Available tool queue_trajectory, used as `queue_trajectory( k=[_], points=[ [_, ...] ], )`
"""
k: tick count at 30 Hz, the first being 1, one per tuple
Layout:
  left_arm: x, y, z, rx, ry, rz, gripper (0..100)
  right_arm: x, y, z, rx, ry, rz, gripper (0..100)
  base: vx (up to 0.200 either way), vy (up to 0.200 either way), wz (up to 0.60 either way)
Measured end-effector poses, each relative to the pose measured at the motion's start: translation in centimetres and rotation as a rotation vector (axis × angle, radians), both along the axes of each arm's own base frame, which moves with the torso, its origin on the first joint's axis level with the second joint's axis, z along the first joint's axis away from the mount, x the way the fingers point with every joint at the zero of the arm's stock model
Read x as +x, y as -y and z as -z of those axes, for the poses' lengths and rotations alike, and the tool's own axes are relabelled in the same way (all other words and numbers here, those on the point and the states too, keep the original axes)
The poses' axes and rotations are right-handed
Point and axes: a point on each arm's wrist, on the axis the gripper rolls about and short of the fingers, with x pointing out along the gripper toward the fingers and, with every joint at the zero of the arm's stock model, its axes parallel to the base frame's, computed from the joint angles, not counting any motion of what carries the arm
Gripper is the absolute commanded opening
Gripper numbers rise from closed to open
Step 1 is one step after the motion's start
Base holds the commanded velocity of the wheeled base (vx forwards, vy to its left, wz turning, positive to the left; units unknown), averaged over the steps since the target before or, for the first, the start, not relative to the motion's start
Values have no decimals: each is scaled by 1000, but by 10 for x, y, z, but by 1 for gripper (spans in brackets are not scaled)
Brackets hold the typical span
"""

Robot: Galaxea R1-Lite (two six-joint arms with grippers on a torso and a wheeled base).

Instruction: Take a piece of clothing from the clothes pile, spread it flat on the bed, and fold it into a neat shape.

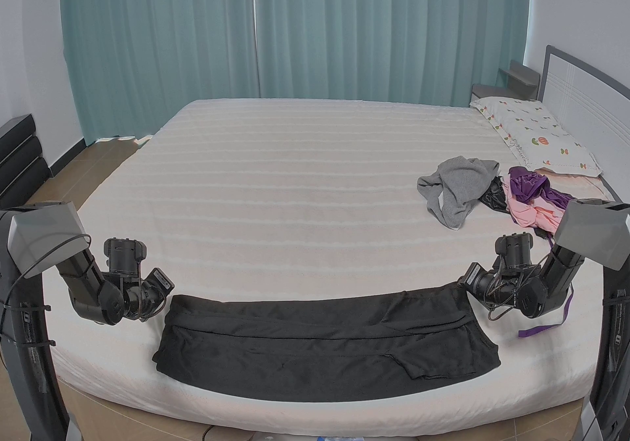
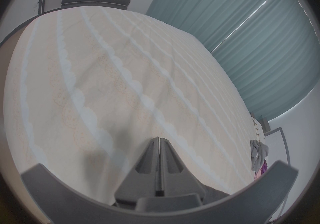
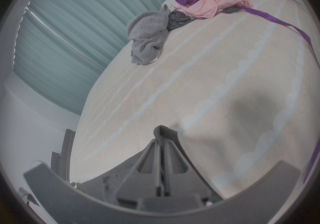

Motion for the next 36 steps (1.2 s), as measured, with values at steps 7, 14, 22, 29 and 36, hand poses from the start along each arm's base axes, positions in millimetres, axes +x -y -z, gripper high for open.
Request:
queue_trajectory(
  k=[7,14,22,29,36],
  points=[
    [-12,2,-7,-53,-6,62,0,0,1,0,-21,5,28,100,0,0,0],
    [-25,3,-18,-68,13,85,0,-2,2,-2,-22,5,29,100,0,0,0],
    [-39,4,-22,-75,-2,82,0,-16,4,-29,-18,36,27,100,-25,0,0],
    [-57,6,-23,-85,-34,88,0,-50,4,-43,-5,5,5,100,-200,0,0],
    [-72,7,-23,-97,-56,98,0,-77,2,-51,77,12,-3,100,-29,0,0]
  ],
)
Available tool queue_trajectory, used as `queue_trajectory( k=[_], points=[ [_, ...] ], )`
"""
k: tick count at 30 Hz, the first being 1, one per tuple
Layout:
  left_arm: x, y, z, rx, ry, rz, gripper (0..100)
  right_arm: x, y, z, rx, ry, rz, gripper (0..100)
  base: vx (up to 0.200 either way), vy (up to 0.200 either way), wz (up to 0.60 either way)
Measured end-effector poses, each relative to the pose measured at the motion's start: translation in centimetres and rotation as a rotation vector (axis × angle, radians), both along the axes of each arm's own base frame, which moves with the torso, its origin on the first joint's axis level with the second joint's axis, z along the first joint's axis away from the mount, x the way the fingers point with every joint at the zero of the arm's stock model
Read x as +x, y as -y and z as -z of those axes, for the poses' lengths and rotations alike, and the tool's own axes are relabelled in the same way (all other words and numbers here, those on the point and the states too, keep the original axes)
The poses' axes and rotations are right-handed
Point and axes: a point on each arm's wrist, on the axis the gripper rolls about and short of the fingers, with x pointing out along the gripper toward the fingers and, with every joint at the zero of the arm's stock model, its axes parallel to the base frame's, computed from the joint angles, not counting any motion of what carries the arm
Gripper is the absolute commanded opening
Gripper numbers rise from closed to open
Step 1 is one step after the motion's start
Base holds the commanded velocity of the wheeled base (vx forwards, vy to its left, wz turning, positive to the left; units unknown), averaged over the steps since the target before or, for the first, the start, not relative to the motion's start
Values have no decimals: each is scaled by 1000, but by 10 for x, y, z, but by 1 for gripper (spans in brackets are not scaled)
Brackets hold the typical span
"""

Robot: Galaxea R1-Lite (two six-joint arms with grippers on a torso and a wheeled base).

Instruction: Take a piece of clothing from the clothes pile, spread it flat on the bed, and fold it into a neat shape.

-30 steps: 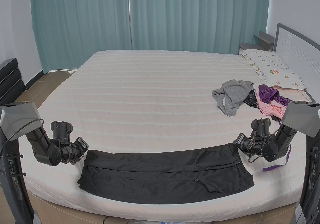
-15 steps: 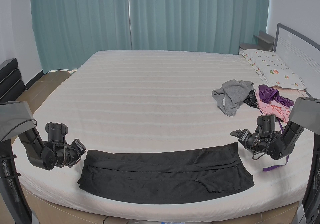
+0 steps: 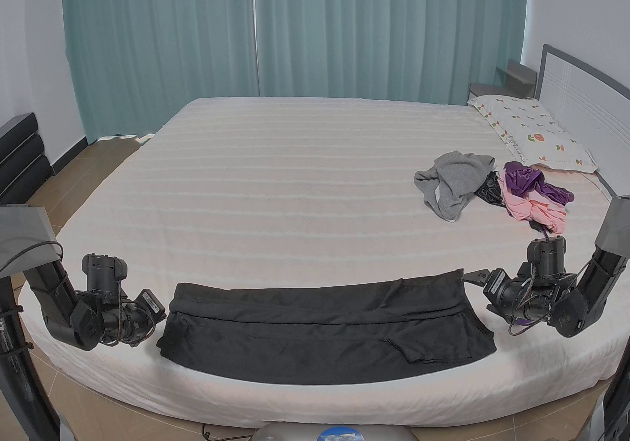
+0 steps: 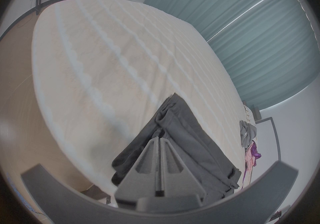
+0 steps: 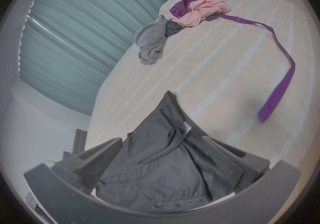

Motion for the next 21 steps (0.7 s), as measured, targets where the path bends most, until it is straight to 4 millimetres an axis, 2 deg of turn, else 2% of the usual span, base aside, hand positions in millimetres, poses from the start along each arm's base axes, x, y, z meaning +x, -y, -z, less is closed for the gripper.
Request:
queue_trajectory(
  k=[8,9,21],
  points=[
    [-10,1,0,-20,-5,-16,0,-16,-3,2,62,14,-6,100,0,0,0],
    [-11,1,0,-24,-7,-19,100,-18,-3,3,62,5,-7,100,0,0,0],
    [-10,2,6,-19,46,-10,100,-22,-4,11,60,-32,-12,100,0,0,0]
  ],
)
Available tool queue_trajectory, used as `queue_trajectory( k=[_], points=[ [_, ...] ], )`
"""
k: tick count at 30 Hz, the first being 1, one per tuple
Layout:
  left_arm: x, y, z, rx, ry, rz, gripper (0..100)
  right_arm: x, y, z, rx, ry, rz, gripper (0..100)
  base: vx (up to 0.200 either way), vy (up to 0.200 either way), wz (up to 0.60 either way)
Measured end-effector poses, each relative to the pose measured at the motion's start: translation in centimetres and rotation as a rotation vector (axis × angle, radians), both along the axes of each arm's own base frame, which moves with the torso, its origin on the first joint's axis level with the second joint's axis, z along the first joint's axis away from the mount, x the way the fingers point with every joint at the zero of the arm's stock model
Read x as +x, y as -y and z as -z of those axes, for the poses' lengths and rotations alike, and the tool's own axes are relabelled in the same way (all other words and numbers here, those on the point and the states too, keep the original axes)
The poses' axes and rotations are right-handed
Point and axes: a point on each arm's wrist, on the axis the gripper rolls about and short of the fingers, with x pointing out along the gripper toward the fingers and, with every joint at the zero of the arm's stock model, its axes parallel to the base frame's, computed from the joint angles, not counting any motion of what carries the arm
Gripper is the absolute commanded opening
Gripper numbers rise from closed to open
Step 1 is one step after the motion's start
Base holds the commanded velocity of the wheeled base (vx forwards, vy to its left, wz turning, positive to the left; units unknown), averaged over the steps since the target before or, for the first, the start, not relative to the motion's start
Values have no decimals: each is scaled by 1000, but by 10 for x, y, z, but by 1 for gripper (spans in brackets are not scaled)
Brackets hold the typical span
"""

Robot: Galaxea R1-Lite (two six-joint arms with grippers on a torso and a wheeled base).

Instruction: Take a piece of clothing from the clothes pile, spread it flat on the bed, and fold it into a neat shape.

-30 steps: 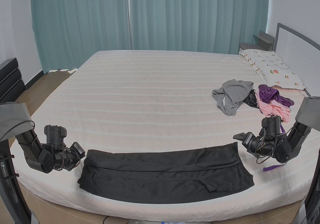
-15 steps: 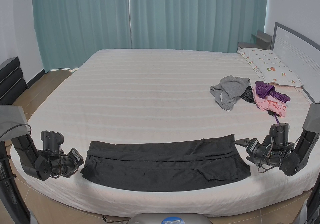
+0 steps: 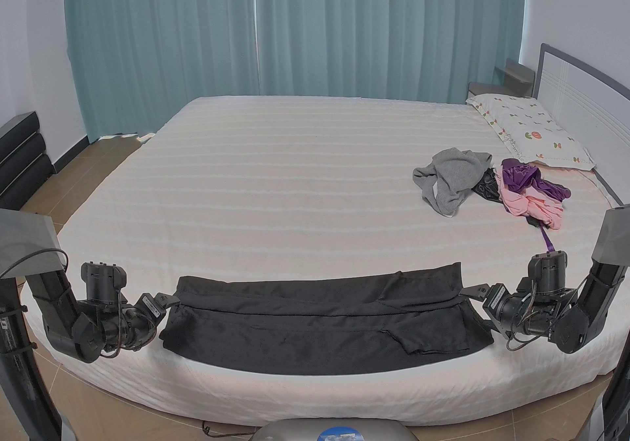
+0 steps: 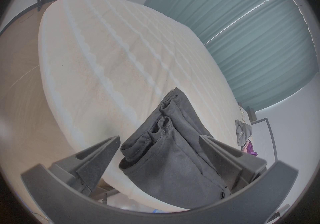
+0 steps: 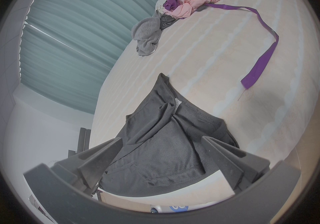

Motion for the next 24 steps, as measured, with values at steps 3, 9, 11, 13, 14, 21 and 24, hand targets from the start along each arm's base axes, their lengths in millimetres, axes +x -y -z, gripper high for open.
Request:
queue_trajectory(
  k=[3,9,11,13,14,21,24],
  points=[
    [-1,1,2,4,34,4,100,0,0,0,0,-2,-1,100,0,0,0],
    [-11,4,14,65,36,66,100,0,0,1,0,-3,-2,100,0,0,0],
    [-14,5,18,96,36,97,100,0,0,1,1,-4,-2,100,0,0,0],
    [-16,5,22,114,40,112,100,0,0,1,0,-3,-2,100,0,0,0],
    [-17,5,24,117,36,115,100,0,0,1,0,-4,-2,100,0,0,0],
    [-16,5,33,124,35,116,0,0,0,1,1,-4,-3,100,0,0,0],
    [-16,6,35,125,27,116,0,0,0,1,1,-3,-3,100,0,0,0]
  ],
)
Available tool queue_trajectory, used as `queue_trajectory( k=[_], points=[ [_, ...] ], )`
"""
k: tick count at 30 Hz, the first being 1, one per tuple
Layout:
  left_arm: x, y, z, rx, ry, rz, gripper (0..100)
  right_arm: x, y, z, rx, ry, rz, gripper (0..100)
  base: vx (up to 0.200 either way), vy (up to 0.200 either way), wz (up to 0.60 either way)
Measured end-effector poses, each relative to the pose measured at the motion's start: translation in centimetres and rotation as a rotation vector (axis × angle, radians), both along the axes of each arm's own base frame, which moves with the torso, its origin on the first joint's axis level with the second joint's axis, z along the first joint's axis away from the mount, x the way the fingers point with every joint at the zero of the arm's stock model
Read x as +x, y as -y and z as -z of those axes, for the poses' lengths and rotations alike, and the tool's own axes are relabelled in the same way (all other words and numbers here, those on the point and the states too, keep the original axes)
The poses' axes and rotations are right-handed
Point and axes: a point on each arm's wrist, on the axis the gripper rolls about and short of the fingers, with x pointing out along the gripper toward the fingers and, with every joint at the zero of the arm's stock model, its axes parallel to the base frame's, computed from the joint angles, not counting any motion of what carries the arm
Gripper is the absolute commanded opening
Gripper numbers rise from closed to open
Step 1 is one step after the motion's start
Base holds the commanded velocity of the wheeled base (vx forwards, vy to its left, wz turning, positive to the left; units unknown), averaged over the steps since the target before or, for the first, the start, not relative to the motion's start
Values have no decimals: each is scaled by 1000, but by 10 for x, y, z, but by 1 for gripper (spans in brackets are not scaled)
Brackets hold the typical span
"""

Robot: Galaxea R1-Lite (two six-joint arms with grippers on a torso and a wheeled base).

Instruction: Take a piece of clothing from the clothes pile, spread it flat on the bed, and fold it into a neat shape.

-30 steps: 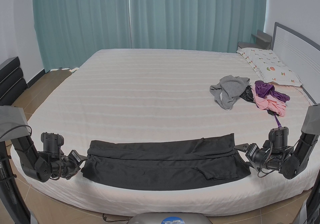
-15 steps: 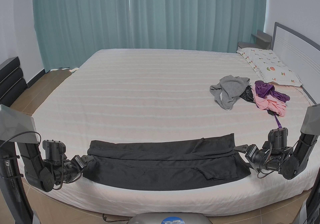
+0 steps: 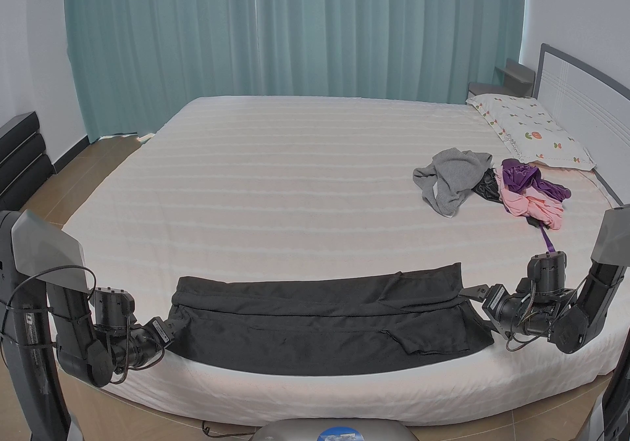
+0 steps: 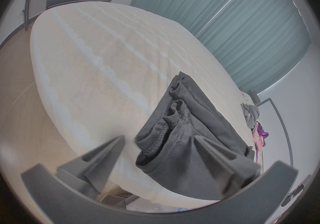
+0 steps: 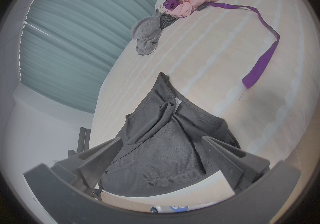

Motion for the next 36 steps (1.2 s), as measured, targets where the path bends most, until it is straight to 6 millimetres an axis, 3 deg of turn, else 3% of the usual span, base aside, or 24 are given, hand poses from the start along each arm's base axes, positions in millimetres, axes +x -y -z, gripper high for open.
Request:
queue_trajectory(
  k=[23,24,36],
  points=[
    [-9,0,4,95,-43,-78,0,0,3,0,0,-1,9,100,0,0,0],
    [-9,0,4,96,-44,-79,100,0,3,0,0,-1,9,100,0,0,0],
    [-8,0,-4,93,-11,-82,100,0,3,0,0,1,8,100,0,0,0]
  ],
)
